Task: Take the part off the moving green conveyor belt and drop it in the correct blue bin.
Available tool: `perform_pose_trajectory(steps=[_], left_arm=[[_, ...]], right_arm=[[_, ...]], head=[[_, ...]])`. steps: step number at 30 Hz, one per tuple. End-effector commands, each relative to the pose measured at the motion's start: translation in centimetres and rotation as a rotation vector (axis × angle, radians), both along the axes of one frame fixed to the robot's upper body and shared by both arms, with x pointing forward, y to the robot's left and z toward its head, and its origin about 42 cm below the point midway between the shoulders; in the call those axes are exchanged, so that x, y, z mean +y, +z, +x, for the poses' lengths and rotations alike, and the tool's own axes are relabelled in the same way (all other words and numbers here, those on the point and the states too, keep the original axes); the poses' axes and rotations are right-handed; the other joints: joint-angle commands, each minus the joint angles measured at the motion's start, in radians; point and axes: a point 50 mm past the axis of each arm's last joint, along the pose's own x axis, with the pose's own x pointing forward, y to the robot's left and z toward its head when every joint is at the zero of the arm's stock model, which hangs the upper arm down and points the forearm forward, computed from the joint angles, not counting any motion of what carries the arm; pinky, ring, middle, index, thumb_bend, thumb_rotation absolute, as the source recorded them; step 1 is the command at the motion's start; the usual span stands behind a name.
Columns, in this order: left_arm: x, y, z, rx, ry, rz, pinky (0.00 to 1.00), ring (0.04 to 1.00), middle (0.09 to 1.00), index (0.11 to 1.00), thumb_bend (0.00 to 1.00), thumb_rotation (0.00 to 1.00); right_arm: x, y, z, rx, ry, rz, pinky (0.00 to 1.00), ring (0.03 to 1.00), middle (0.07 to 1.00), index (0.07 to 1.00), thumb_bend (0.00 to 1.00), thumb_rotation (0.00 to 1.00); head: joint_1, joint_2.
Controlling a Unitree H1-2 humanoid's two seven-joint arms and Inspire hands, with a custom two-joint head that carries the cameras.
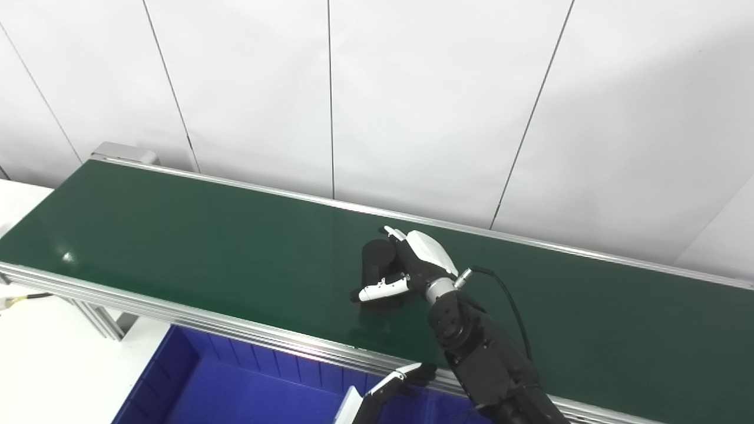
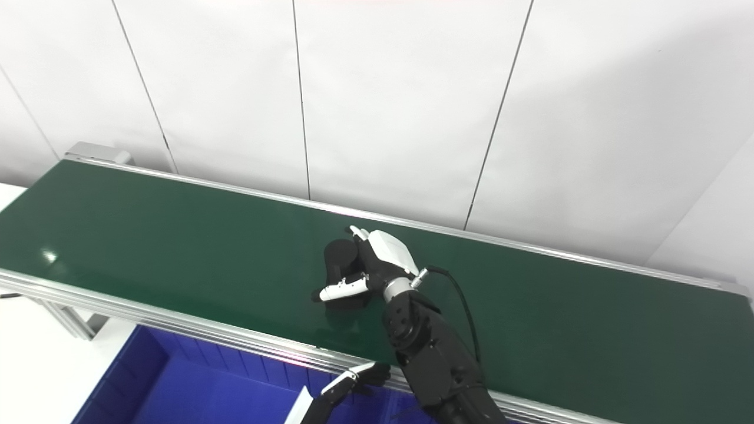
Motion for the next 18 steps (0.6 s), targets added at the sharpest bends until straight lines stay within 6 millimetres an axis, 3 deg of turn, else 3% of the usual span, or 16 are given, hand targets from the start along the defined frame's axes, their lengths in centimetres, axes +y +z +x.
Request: perform_pose_trajectory(steps=[1,3,4,6,8,10,12,14,18], left_arm=[[-0.3,1.0,0.0,-0.053,-0.007,-0.042,0.72,0.762,0.787,0.803,0.80,0.36],[-0.3,1.0,0.0,-0.056,-0.002,-0.040,0.73,0.766,0.788,0.807,0.80,0.35],[-0.2,1.0,-0.1,-0.057,0.001,-0.040,0.73,0.766,0.787,0.806,0.80,0.35],[-0.1,1.0,-0.1,-0.056,0.004,-0.040,0.74,0.774,0.793,0.810,0.79,0.34],[0.0,1.0,-0.1,-0.054,0.003,-0.039,0.75,0.780,0.796,0.812,0.79,0.34],[0.1,0.9,-0.1,-0.055,0.004,-0.037,0.76,0.788,0.800,0.816,0.78,0.34],[0.2,0.9,-0.1,-0.053,0.007,-0.037,0.77,0.792,0.802,0.818,0.78,0.34],[0.3,0.8,-0.1,-0.047,0.010,-0.041,0.77,0.792,0.803,0.815,0.78,0.34],[0.5,0.8,-0.2,-0.037,0.012,-0.044,0.77,0.796,0.806,0.813,0.79,0.35]], right_arm=[[1.8,2.4,0.6,-0.067,0.075,0.081,0.63,0.782,0.860,0.792,0.75,0.18],[1.7,1.9,0.6,-0.065,0.090,0.109,0.62,0.737,0.808,0.726,0.72,0.11],[1.7,1.7,0.6,-0.064,0.095,0.123,0.61,0.716,0.780,0.614,0.62,0.12],[1.6,1.2,0.5,-0.075,0.101,0.134,0.63,0.699,0.719,0.505,0.52,0.13],[1.6,0.8,0.4,-0.086,0.093,0.144,0.62,0.682,0.697,0.497,0.52,0.13],[1.6,0.4,0.2,-0.095,0.073,0.162,0.54,0.584,0.554,0.485,0.52,0.03],[1.4,0.1,0.0,-0.102,0.047,0.187,0.45,0.492,0.472,0.508,0.52,0.01],[1.3,-0.1,-0.2,-0.106,0.024,0.207,0.38,0.428,0.438,0.523,0.52,0.00],[0.7,-0.4,-0.4,-0.139,-0.011,0.227,0.38,0.428,0.446,0.534,0.52,0.00]], head=[[0.001,0.001],[0.001,0.003],[0.001,0.004],[0.002,0.006],[0.003,0.008],[0.001,0.009],[-0.001,0.011],[-0.002,0.012],[-0.006,0.016]])
